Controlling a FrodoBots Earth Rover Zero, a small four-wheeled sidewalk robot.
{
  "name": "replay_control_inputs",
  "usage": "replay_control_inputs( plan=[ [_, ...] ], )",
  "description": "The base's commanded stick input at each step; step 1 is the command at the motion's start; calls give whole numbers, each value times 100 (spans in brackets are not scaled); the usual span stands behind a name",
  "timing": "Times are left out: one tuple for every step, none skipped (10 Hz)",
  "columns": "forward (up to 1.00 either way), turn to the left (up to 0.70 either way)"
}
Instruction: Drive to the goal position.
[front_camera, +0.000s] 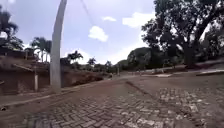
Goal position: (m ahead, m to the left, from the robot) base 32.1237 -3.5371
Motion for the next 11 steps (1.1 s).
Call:
replay_control_inputs(
  plan=[
    [70,-27],
    [70,-18],
    [70,0],
    [70,0],
    [70,0],
    [70,0],
    [70,0],
    [70,0],
    [70,0],
    [70,0],
    [70,0]
  ],
)
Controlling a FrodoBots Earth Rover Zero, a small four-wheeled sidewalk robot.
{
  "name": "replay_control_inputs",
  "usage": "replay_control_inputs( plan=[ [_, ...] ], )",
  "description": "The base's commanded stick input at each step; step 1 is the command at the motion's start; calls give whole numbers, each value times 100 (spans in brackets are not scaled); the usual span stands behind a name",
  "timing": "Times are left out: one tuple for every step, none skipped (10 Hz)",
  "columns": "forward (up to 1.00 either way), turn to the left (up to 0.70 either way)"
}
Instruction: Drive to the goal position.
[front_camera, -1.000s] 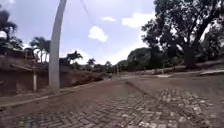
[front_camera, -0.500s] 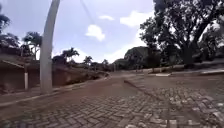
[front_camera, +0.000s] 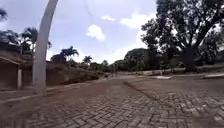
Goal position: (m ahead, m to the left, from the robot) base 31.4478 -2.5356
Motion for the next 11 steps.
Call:
replay_control_inputs(
  plan=[
    [70,0],
    [70,0],
    [70,0],
    [70,0],
    [70,0],
    [70,0],
    [70,0],
    [70,0],
    [70,0],
    [70,0],
    [70,0]
  ],
)
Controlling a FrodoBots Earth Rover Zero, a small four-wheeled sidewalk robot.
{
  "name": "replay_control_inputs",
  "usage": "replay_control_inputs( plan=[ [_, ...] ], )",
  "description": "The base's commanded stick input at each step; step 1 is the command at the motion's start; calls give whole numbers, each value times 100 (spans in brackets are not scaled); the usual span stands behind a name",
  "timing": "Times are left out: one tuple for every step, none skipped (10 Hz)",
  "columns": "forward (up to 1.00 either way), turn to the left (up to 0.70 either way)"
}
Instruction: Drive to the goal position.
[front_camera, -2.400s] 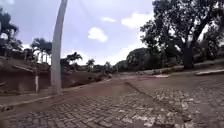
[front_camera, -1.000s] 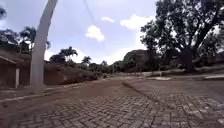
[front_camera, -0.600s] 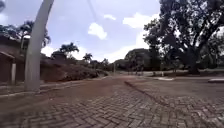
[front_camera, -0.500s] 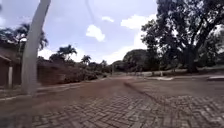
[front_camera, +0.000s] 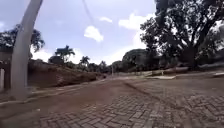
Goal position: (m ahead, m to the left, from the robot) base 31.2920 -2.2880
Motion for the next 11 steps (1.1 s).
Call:
replay_control_inputs(
  plan=[
    [70,0],
    [70,0],
    [70,0],
    [70,0],
    [70,-27],
    [70,-27],
    [70,-18],
    [70,0],
    [70,0],
    [70,0],
    [70,0]
  ],
)
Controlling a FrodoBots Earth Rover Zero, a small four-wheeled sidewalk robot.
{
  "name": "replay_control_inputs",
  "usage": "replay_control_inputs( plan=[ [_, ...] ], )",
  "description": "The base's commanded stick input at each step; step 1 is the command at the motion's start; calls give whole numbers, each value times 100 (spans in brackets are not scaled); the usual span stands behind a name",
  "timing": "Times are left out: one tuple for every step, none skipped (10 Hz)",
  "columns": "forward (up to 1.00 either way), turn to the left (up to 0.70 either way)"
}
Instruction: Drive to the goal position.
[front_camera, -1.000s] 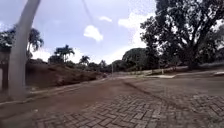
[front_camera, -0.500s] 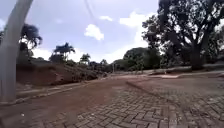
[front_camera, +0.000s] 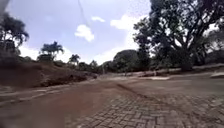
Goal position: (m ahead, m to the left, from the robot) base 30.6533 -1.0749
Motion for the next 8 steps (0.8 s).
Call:
replay_control_inputs(
  plan=[
    [70,25],
    [70,12],
    [70,0],
    [70,0],
    [70,0],
    [70,0],
    [70,0],
    [70,0]
  ],
)
